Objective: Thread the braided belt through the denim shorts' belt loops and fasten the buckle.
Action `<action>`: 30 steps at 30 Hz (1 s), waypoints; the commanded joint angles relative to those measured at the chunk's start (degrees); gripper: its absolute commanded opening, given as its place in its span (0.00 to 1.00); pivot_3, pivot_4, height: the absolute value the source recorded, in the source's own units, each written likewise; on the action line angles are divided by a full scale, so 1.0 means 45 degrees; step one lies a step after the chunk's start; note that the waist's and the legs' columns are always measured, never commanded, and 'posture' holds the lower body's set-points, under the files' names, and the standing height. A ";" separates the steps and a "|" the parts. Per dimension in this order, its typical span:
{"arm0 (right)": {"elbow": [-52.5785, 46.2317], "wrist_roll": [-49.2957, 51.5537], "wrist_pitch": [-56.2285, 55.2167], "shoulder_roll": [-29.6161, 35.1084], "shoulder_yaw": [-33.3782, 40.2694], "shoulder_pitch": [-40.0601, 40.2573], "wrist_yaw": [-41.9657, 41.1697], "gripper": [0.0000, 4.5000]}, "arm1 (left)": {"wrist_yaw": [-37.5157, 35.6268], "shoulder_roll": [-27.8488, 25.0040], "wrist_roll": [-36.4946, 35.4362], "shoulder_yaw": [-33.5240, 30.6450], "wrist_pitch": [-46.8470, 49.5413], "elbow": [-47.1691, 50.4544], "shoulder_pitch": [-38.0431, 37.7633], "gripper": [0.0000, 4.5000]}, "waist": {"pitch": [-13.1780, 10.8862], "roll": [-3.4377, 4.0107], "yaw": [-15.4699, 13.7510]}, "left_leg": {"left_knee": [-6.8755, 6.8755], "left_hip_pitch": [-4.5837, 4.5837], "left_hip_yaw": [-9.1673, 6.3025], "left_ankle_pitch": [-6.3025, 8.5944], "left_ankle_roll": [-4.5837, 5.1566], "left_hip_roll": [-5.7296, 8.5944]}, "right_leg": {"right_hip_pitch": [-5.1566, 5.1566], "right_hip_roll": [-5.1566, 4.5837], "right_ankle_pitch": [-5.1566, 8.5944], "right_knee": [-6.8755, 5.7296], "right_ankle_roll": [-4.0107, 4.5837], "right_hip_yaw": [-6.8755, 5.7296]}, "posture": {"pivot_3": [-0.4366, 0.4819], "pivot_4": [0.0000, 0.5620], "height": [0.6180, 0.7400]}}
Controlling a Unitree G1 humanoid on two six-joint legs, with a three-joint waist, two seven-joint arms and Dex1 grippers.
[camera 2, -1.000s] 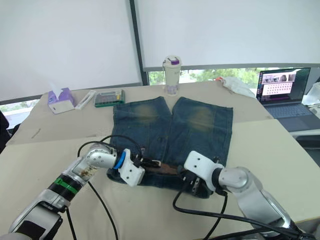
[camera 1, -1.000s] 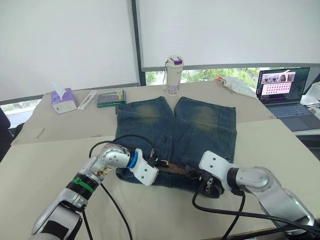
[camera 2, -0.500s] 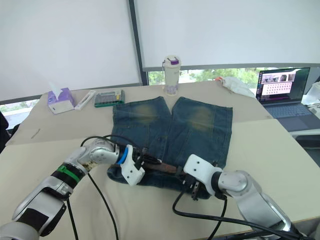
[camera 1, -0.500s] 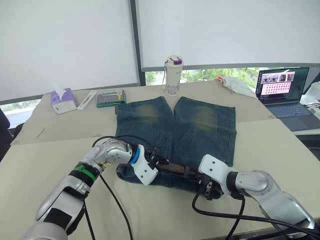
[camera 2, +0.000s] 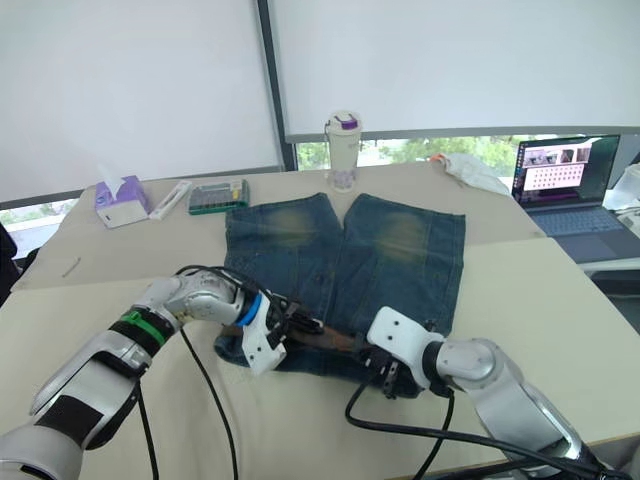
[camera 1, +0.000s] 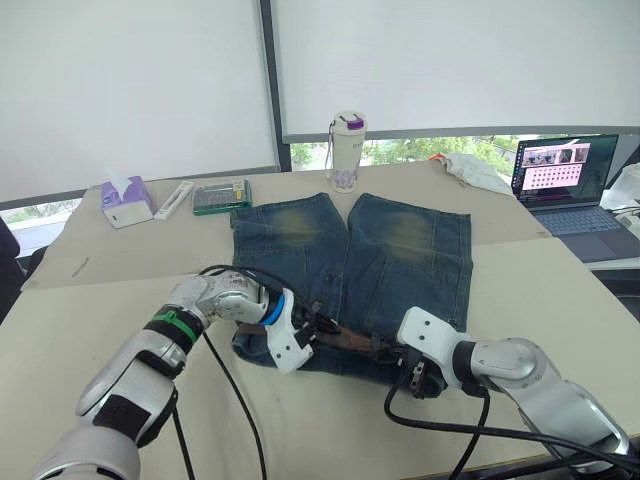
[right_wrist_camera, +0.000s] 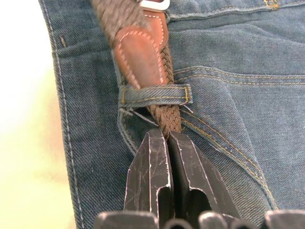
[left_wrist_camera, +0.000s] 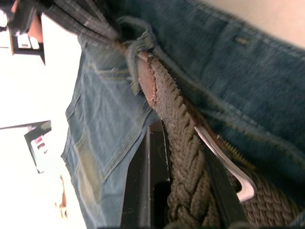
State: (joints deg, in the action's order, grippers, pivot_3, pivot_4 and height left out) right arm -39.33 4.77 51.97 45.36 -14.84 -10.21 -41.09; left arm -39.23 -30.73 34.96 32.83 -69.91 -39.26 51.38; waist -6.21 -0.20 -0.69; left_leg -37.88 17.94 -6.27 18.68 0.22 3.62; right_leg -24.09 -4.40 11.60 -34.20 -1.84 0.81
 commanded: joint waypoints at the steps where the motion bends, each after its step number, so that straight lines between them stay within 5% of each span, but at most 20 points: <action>1: -0.0476 0.0307 0.0030 -0.0169 0.0259 -0.0136 0.0078 0.01 | 0.0603 0.0376 0.0296 0.0178 -0.0292 -0.0033 0.0429 0.00 | 0.0000 0.0000 -0.0011 | 0.0000 0.0000 -0.0001 0.0000 0.0000 0.0001 | 0.0000 0.0000 0.0000 0.0000 -0.0001 -0.0001 | 0.48 0.27 1.00; 19: -0.0504 0.0467 0.0027 -0.0255 0.0178 -0.0064 0.0248 0.01 | 0.2770 0.0019 0.2082 0.0399 -0.0690 -0.1538 0.1642 0.00 | 0.0001 -0.0003 -0.0002 | -0.0010 0.0000 0.0000 -0.0004 -0.0006 0.0007 | 0.0006 -0.0001 -0.0003 -0.0005 -0.0009 -0.0005 | 0.48 0.27 1.00; 30: -0.0598 0.0740 0.0384 -0.0664 0.0549 0.0400 0.0537 0.01 | 0.1794 0.1708 0.0459 0.0660 0.0679 -0.0948 0.0486 0.00 | 0.0007 -0.0004 -0.0035 | -0.0013 0.0001 0.0003 -0.0018 -0.0029 0.0010 | 0.0009 -0.0004 -0.0003 -0.0016 -0.0011 -0.0005 | 0.48 0.27 1.00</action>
State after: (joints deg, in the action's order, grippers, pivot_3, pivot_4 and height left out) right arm -39.57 6.05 53.63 43.63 -14.04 -8.17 -39.10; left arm -30.09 -25.67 40.57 35.04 -68.34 -45.69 54.59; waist -6.18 -0.21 -0.84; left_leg -37.94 17.95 -6.25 18.60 0.10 3.66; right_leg -24.03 -4.42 11.59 -34.25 -1.90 0.79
